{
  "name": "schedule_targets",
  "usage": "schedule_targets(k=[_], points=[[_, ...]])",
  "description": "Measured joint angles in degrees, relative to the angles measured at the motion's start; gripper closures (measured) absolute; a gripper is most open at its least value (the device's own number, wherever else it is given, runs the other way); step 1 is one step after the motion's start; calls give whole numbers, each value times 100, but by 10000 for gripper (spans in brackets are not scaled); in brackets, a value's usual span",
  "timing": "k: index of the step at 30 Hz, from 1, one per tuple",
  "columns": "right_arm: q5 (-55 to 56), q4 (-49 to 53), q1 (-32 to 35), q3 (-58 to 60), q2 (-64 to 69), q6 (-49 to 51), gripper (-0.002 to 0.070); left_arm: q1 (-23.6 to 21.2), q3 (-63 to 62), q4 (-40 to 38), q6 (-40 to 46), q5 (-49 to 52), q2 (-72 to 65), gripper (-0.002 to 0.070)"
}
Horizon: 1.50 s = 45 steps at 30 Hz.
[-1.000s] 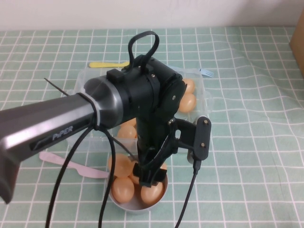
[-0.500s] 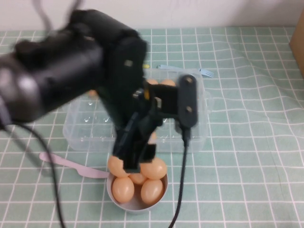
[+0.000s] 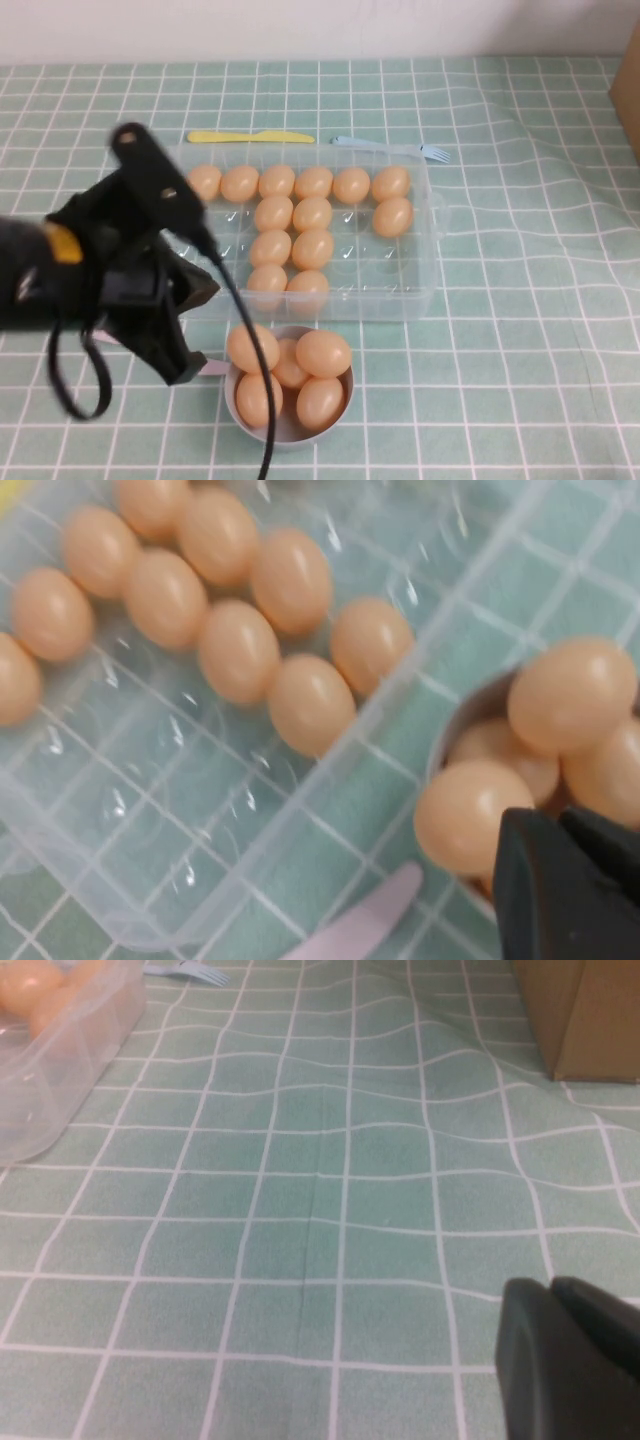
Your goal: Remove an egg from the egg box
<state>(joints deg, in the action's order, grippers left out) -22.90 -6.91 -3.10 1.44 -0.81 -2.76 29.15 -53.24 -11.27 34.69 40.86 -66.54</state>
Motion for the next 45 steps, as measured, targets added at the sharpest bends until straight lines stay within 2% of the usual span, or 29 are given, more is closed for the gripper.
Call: schedule_targets(k=[5,10,22,27,31,34,36,41,45], points=[[0,0,0,0,0,0,694,-26,1153,-635,-398,-1617,1150,676],[0,0,0,0,0,0,694,-26,1861,-1416,-683,-2808,2127,676],[0,0,0,0,0,0,694,-30,2194,-1434,-444,-3149,2478,677],[0,0,0,0,0,0,694,-30,2719,-1495,-410,-4265,2539,677],[0,0,0,0,0,0,694,-132,3436,-1420,-371,-5033,3130,677],[0,0,0,0,0,0,694,-475,3865,-1264,-560,-5193,3720,677],[0,0,0,0,0,0,694,-911,4165,-961,-963,-5262,4159,677],[0,0,0,0,0,0,694,-2070,4834,343,-2332,-5240,5206,677],[0,0,0,0,0,0,694,-2539,5155,797,-2891,-4952,5914,677]])
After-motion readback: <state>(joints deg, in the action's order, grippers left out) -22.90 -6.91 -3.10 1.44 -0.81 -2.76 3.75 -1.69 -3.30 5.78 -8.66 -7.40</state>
